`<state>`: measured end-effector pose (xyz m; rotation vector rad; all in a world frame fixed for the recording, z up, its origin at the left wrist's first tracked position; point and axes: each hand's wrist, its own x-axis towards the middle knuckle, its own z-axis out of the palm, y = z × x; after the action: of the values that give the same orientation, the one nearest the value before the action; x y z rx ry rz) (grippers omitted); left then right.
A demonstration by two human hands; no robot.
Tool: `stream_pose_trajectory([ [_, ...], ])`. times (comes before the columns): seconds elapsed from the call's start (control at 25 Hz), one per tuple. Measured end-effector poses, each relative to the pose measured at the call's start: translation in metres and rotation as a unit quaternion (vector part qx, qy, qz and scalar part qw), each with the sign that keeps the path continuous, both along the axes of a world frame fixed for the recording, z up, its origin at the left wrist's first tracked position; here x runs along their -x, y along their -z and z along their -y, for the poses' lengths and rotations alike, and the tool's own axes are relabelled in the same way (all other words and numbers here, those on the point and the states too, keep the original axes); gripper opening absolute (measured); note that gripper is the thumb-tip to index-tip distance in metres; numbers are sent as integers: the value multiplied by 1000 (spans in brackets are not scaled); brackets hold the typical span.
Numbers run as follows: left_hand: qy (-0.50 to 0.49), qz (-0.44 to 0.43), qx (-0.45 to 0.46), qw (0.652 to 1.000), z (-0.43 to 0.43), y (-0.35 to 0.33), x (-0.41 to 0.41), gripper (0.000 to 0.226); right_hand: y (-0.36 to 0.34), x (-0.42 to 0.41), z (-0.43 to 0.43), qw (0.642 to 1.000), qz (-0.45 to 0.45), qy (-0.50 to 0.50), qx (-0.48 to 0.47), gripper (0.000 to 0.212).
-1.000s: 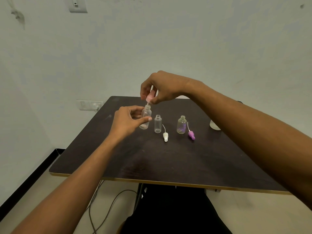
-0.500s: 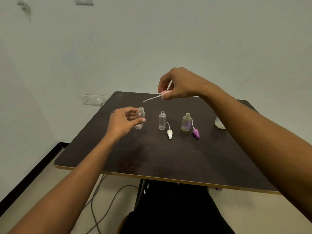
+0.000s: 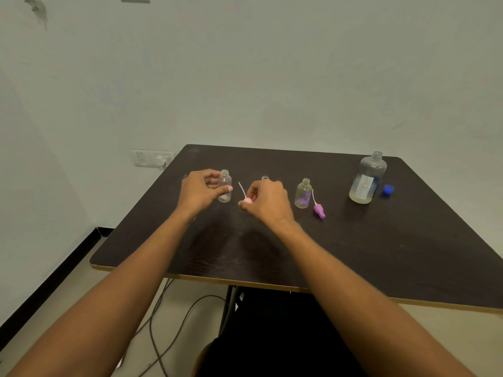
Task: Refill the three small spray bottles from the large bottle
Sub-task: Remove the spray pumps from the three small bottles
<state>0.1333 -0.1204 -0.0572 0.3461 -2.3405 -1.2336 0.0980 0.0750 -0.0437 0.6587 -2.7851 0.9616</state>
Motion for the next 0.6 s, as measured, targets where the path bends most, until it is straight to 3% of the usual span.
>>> stream_pose_trajectory([
  [0.6, 4, 0, 0, 1000, -3, 16, 7, 53, 34, -3, 31, 998, -10, 35, -46, 29],
])
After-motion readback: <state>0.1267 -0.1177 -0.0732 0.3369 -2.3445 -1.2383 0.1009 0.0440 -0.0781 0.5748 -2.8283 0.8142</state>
